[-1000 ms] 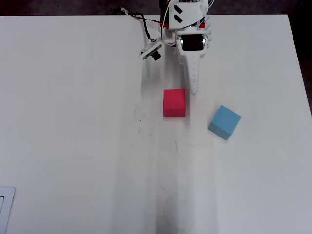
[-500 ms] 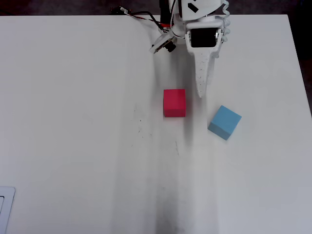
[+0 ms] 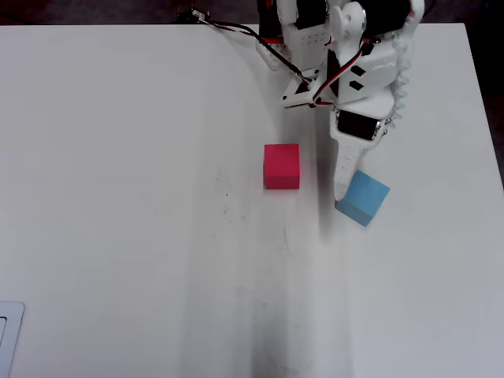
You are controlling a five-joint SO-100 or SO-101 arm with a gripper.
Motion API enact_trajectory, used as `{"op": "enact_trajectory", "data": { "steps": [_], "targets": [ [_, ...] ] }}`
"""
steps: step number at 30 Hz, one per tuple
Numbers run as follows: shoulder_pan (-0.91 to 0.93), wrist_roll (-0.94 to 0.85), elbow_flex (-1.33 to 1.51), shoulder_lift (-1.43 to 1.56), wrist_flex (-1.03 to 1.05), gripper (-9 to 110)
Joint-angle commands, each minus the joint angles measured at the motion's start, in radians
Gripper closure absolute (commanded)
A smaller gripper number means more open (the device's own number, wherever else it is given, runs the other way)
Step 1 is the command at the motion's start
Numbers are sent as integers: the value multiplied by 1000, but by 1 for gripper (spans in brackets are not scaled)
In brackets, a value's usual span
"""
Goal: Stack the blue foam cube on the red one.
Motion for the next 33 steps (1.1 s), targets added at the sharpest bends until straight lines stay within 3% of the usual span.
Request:
{"op": "enact_trajectory", "data": {
  "steps": [1,14,33],
  "targets": [
    [-23,20,-72,-37,6,59],
    [-15,95,-239,-305,-23,61],
    [-61,117,-272,-431,-84,70]
  ]
}}
